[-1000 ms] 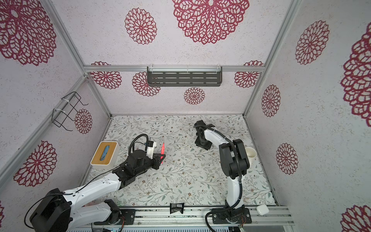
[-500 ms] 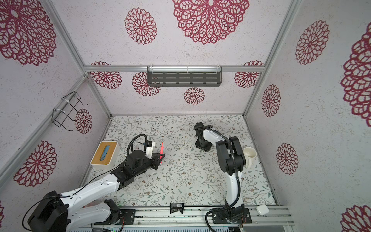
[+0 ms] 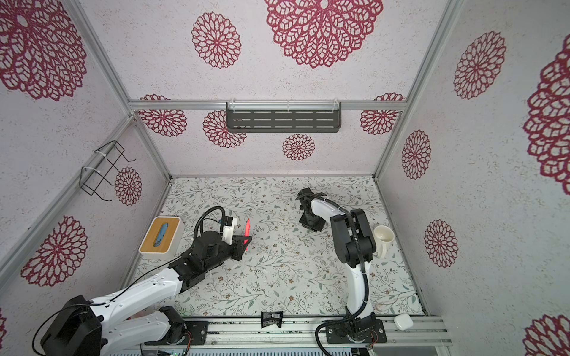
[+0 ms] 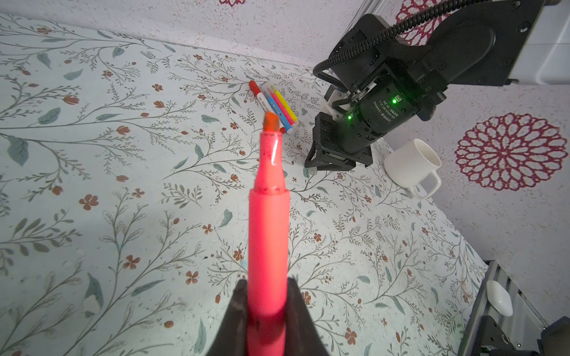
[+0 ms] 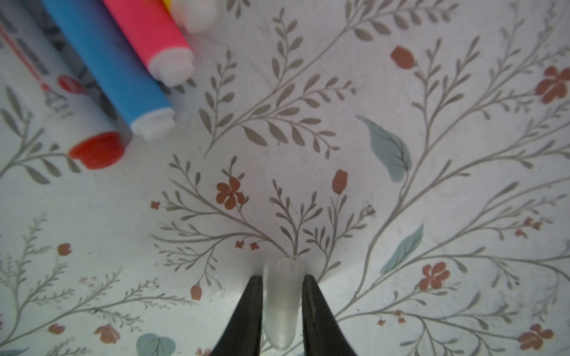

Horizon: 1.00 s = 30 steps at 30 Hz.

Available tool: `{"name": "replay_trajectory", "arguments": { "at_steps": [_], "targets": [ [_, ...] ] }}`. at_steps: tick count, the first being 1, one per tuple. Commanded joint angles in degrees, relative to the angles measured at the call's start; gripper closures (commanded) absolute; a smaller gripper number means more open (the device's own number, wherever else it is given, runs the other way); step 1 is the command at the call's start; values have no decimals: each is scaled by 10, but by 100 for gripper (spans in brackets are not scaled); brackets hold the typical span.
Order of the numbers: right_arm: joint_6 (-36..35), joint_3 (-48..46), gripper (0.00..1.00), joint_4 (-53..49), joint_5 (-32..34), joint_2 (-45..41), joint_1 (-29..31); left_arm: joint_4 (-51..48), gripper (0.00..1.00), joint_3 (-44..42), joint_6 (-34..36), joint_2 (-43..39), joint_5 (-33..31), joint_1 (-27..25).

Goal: Insert the pens into the pen caps
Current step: 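Grasp the clear cap with the right gripper and lift it, then carry the clear cap with the right gripper over the pink highlighter tip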

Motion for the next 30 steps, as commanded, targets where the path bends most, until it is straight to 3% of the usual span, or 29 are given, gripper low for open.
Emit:
{"name": "replay_trajectory", "arguments": {
  "at_steps": [1, 5, 9, 19, 22, 25, 28, 30],
  "targets": [
    [-19, -4, 79, -13, 20, 12, -5, 4, 100, -1, 10, -6, -6, 4],
    [-37, -16, 94, -8, 13, 2, -4, 1, 100, 3, 13, -4, -4, 3],
    [-59, -46, 100, 22, -9, -35, 2, 2, 100, 4, 14, -3, -2, 4],
    [-127, -77, 100, 66, -37, -166, 49, 10, 100, 9, 7, -2, 16, 4],
    [-158, -100, 100, 129, -121, -217, 60, 22, 100, 8, 1, 4, 26, 3],
    [-168, -164, 100, 258, -237, -287, 65, 43, 100, 3, -9, 15, 36, 2],
    [-120, -265, 100, 470, -407, -359, 66, 59, 100, 2, -16, 26, 45, -1],
    [-31, -343, 100, 703, -489, -387, 69, 73, 100, 2, -18, 35, 46, -6]
  ]
}}
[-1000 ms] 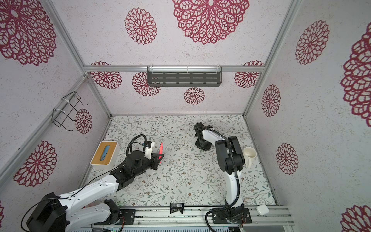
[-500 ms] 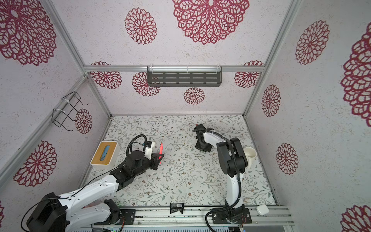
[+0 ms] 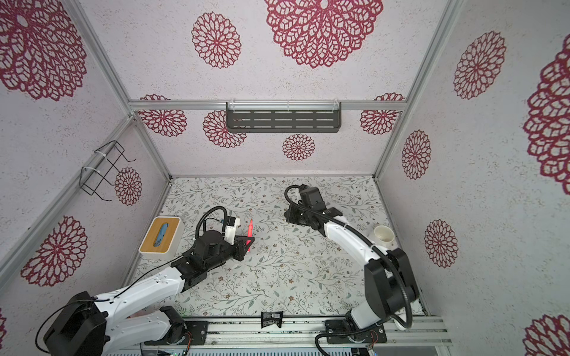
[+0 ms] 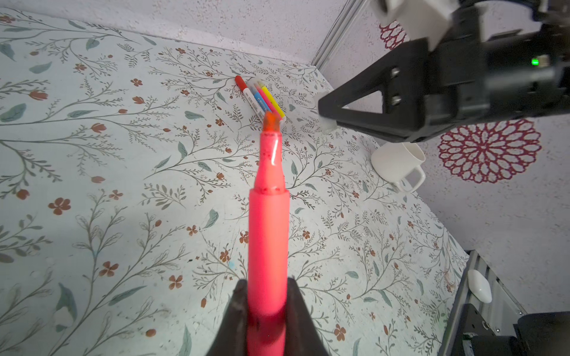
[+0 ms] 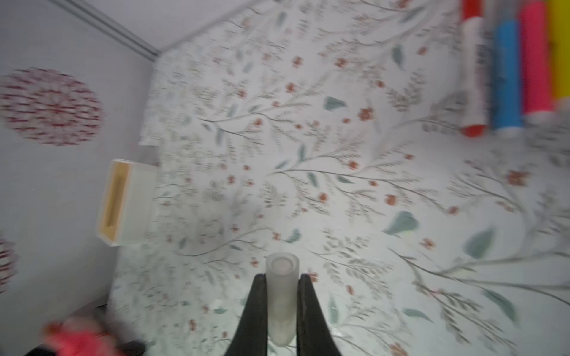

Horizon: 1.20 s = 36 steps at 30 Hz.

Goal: Insert the pens into the pen caps
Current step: 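Carry the clear cap with the right gripper over the pink highlighter tip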

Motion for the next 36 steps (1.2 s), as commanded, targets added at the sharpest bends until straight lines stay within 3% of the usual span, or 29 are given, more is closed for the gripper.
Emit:
{"name": "replay_trajectory", "arguments": {
  "at_steps": [1, 4, 14, 26, 36],
  "targets": [
    [115, -90, 100, 393, -192, -35, 5, 45, 100, 2, -12, 14, 13, -7],
    [142, -101, 100, 470, -203, -40, 11, 55, 100, 7, -15, 25, 18, -15],
    [123, -76, 100, 483, -207, -4, 39, 76, 100, 14, -18, 31, 20, -38],
    [46, -42, 100, 360, -161, 6, 57, 74, 100, 11, -20, 5, 11, -44],
    [39, -43, 100, 348, -157, 8, 66, 70, 100, 9, -20, -12, 5, -44]
  ]
}}
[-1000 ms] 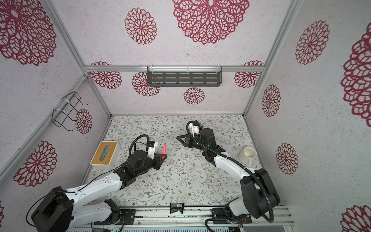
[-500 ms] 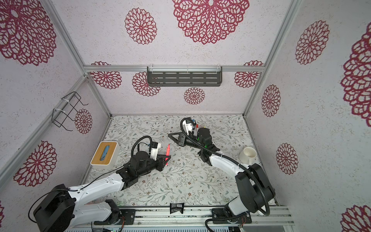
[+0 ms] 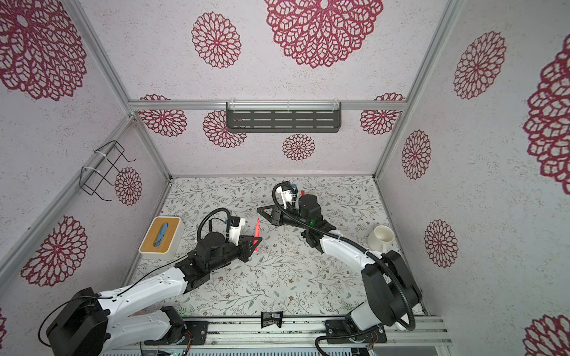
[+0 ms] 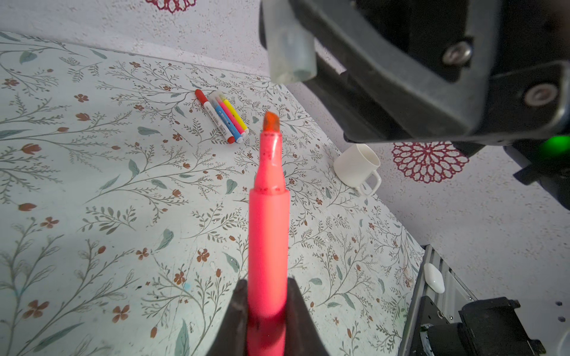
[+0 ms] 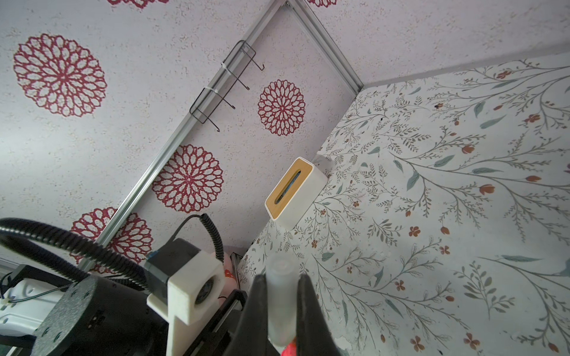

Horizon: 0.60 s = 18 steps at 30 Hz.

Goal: Insert the pens into the pen caps
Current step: 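Carry the clear cap with the right gripper over the pink highlighter tip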

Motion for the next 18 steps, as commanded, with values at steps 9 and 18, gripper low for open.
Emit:
{"name": "replay_trajectory", "arguments": {
  "at_steps": [9, 18],
  "targets": [
    [-8, 7, 100, 29, 2, -10, 10, 6, 100, 9, -4, -27, -8, -5],
    [-1, -14, 100, 64, -7, -22, 21, 28, 100, 11, -23, -33, -20, -5]
  ]
}}
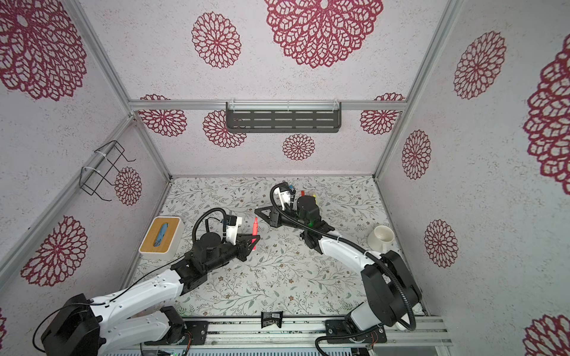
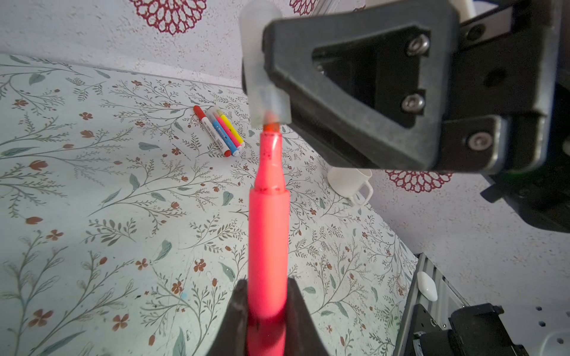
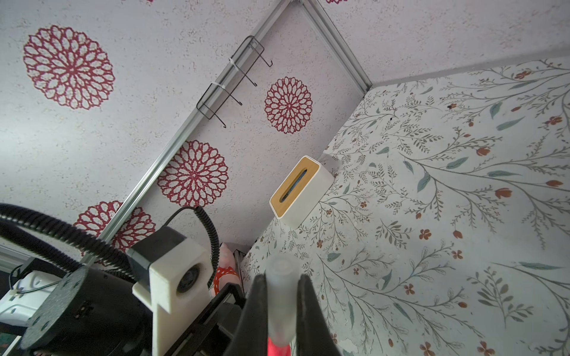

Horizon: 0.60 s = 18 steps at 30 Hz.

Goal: Insert the pens into the pen caps
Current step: 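Carry the clear cap with the right gripper over the pink highlighter tip, then press the clear cap down onto the pink highlighter held by the left gripper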

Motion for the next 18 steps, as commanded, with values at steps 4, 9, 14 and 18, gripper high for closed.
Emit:
{"name": "replay_trajectory", "arguments": {
  "at_steps": [4, 9, 14, 18],
  "targets": [
    [-12, -18, 100, 37, 4, -28, 18, 40, 100, 30, -15, 4, -5, -4],
    [-12, -49, 100, 58, 9, -48, 20, 37, 100, 38, -9, -1, -8, -4],
    [4, -83, 71, 118, -11, -56, 20, 56, 100, 30, -8, -8, -5, -4],
    [-27, -98, 38, 72, 44, -109, 16, 51, 100, 28, -4, -17, -3, -4]
  ]
}}
